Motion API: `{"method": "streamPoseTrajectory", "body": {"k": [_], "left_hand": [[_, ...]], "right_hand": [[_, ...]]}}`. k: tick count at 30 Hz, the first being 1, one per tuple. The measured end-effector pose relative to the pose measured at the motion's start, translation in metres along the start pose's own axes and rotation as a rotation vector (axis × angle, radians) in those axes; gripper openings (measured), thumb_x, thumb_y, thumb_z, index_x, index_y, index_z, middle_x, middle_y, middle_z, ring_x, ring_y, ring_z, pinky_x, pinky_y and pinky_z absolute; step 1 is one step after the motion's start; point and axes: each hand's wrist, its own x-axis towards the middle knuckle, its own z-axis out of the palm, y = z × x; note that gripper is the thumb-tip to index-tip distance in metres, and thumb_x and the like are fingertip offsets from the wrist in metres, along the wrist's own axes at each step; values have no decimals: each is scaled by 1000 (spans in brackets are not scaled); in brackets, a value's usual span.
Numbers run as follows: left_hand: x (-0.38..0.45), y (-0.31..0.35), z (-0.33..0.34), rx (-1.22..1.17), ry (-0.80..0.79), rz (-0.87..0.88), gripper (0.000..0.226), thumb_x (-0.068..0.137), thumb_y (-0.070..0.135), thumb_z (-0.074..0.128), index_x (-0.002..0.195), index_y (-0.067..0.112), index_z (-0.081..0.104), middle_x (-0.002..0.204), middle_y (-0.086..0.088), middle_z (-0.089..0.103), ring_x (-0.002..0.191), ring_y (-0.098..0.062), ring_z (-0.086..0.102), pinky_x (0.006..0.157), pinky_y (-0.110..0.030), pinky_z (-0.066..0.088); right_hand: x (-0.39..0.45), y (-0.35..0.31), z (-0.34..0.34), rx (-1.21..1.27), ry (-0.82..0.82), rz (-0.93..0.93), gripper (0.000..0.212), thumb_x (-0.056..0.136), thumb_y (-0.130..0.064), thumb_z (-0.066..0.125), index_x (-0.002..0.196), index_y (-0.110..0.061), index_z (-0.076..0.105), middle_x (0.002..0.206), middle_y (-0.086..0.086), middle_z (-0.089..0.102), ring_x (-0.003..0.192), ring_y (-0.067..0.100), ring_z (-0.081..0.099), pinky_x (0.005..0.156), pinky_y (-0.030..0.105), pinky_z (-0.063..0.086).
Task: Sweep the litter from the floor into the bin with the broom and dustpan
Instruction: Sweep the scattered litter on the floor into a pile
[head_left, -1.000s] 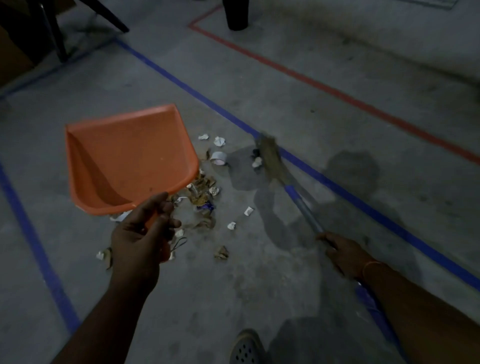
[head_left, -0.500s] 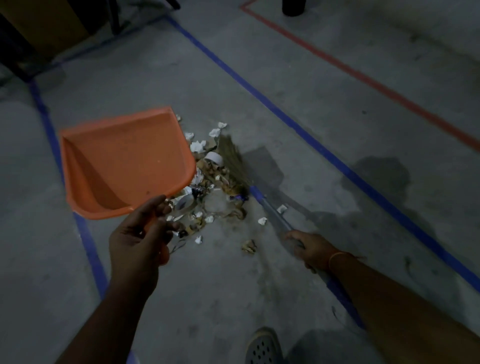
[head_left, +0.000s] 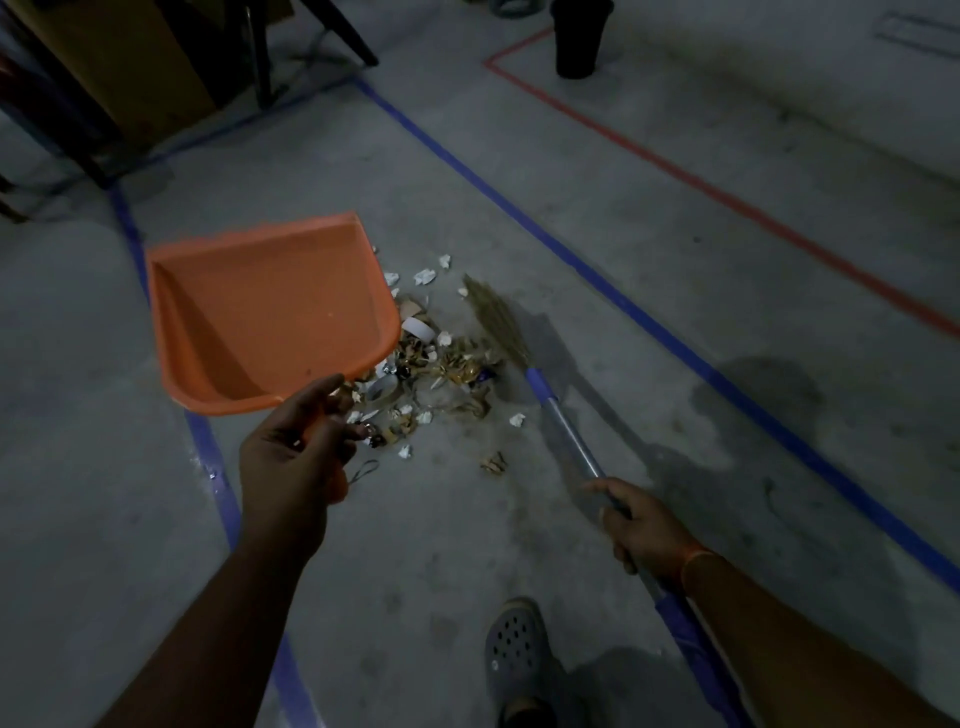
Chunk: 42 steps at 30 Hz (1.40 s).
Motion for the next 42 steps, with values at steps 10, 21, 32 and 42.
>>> {"method": "streamPoseTrajectory", "body": {"k": [10, 21, 32, 42], "left_hand": [[-102, 27, -44, 0, -105, 15, 41, 94, -11, 51, 123, 13, 67, 97, -11, 72, 71, -17, 68, 58, -22, 50], [-117, 24, -157, 90, -259, -21, 39, 96, -5, 54, 123, 18, 70, 105, -16, 71, 73, -17, 69, 55, -20, 50], [-102, 11, -278, 129, -371, -61, 34, 98, -4, 53, 120, 14, 70, 106, -19, 69, 65, -10, 66, 40, -18, 36], [-90, 15, -330, 118, -326, -81, 35, 97, -6, 52, 121, 13, 70, 107, -22, 68, 65, -12, 66, 41, -18, 38]], "right_hand": [[-143, 50, 49, 183, 133, 61, 39, 98, 1, 43, 120, -26, 60, 57, 10, 45, 47, 23, 44, 43, 29, 39], [-249, 100, 186, 279, 307, 171, 39, 98, 4, 44, 118, -24, 62, 53, 10, 41, 40, 19, 41, 39, 23, 35], [-209, 43, 314, 214, 247, 263, 31, 100, -3, 41, 117, -20, 60, 55, 8, 46, 43, 19, 46, 42, 28, 42], [-229, 24, 392, 389, 333, 128, 37, 99, 2, 43, 119, -22, 61, 54, 7, 43, 39, 18, 41, 40, 24, 38]]}}
